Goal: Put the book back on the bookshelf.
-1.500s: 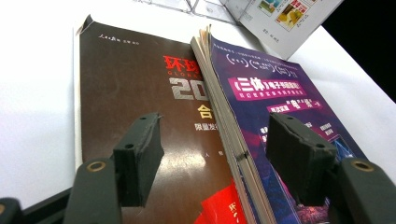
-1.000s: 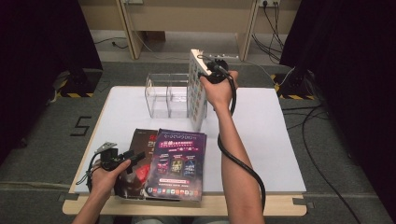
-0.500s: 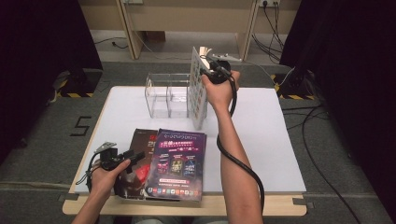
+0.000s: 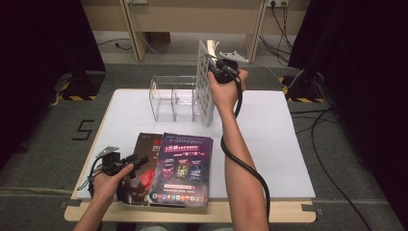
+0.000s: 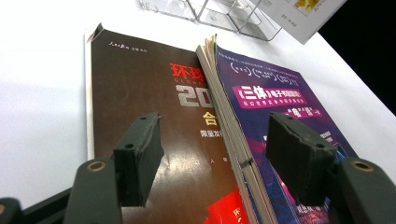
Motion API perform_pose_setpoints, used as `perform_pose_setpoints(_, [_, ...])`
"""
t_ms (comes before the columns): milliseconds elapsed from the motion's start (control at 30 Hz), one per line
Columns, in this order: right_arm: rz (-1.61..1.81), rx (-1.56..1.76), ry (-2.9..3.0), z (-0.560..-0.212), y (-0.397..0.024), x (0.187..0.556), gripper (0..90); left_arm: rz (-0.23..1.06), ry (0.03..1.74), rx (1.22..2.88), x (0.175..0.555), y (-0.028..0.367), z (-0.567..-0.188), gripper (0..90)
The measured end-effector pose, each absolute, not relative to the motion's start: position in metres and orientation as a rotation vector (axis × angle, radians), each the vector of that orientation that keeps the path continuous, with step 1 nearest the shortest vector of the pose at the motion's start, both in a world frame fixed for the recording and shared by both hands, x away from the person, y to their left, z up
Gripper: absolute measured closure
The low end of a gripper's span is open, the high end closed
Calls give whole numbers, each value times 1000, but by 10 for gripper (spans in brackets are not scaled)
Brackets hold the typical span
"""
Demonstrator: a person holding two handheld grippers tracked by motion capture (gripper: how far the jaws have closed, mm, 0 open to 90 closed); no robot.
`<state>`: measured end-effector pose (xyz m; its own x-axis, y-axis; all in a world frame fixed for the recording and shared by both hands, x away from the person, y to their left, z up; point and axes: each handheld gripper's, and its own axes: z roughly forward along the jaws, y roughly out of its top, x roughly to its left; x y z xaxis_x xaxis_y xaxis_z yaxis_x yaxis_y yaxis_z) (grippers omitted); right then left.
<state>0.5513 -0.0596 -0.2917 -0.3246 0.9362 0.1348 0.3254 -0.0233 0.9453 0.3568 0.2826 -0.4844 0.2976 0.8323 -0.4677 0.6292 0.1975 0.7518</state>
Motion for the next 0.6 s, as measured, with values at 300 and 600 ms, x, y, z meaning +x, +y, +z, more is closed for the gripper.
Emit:
perform_pose_setpoints(300, [1358,1333,1660,-302,-53,559,741,241,1415,1498,357,285,-485,353])
perform_pose_setpoints(600, [1363,1314,1629,-307,-46,562,740,245,1411,1498,357,285,-484,354])
